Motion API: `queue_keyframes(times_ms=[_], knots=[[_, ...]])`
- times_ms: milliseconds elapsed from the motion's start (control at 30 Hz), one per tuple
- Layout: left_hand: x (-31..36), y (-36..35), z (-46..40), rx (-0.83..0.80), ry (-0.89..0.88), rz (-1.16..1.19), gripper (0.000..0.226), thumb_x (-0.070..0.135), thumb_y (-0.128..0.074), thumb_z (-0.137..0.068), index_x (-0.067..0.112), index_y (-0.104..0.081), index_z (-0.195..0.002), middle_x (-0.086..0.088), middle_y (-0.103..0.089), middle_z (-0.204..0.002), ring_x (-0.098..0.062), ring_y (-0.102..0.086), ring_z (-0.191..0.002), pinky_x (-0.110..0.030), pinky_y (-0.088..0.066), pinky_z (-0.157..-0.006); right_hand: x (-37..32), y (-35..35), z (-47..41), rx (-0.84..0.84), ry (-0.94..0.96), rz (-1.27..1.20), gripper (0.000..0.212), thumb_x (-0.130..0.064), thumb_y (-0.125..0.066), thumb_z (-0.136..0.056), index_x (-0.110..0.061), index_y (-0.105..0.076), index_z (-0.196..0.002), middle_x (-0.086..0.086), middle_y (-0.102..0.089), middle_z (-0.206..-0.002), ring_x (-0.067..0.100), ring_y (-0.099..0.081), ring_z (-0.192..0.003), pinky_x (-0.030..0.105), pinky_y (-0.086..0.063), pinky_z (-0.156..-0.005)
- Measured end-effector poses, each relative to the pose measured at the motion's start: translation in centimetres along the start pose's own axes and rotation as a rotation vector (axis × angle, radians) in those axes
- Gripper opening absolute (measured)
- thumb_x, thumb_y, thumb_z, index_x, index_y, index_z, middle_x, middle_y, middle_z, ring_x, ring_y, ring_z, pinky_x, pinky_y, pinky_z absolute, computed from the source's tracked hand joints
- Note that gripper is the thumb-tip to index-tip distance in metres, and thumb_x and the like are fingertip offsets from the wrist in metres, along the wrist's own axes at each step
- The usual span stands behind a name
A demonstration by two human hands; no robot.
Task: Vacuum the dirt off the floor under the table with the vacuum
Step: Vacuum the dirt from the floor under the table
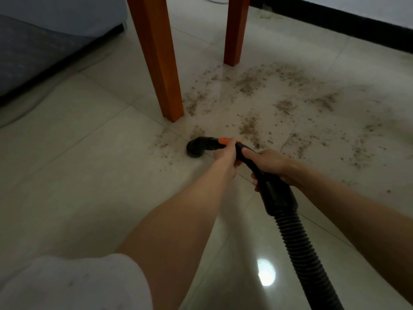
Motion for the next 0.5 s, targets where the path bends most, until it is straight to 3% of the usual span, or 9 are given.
queue_keyframes(times_ms=[100, 233, 367, 500], knots=[[-0.2, 0.6, 0.3, 0.017, 0.002, 0.031, 0.043, 0.032, -0.059, -0.09, 0.006, -0.054, -0.123, -0.009, -0.06, -0.099, -0.018, -0.058, -0.069, -0.027, -0.052, -0.059, -0.1, -0.5, 0.4, -0.011, -0.002, 0.032, 0.052, -0.043, -0.05, -0.096, 0.005, -0.049, -0.117, 0.014, -0.055, -0.065, 0.021, -0.056, -0.041, 0.032, -0.053, -0.045], [-0.5, 1.3, 0.4, 0.036, 0.003, 0.075, 0.038, 0.034, -0.057, -0.09, 0.005, -0.052, -0.116, -0.009, -0.058, -0.095, -0.02, -0.058, -0.074, -0.032, -0.054, -0.076, -0.2, -1.3, 0.8, -0.049, 0.0, 0.047, 0.053, -0.043, -0.048, -0.097, 0.004, -0.048, -0.119, 0.013, -0.054, -0.063, 0.02, -0.055, -0.042, 0.031, -0.053, -0.044], [-0.8, 2.6, 0.6, 0.093, -0.013, 0.113, 0.036, 0.035, -0.056, -0.091, 0.007, -0.053, -0.113, -0.005, -0.055, -0.083, -0.016, -0.053, -0.065, -0.032, -0.051, -0.078, -0.5, -2.3, 1.2, -0.087, 0.02, 0.096, 0.051, -0.043, -0.047, -0.097, 0.004, -0.049, -0.118, 0.012, -0.054, -0.064, 0.019, -0.055, -0.041, 0.029, -0.053, -0.043], [-1.3, 4.1, 0.7, 0.131, -0.043, 0.179, 0.042, 0.034, -0.057, -0.09, 0.004, -0.053, -0.118, -0.012, -0.061, -0.099, -0.018, -0.054, -0.067, -0.035, -0.051, -0.081, -0.5, -3.3, 1.2, -0.112, 0.042, 0.129, 0.051, -0.042, -0.048, -0.097, 0.005, -0.049, -0.116, 0.012, -0.054, -0.063, 0.02, -0.055, -0.042, 0.032, -0.053, -0.047]])
Point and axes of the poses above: each hand's wrist, its own z-axis away from the middle knuckle, its own y-axis out of the back of the hand, x = y × z, the point moved 4 cm from there along -z, towards the middle knuckle
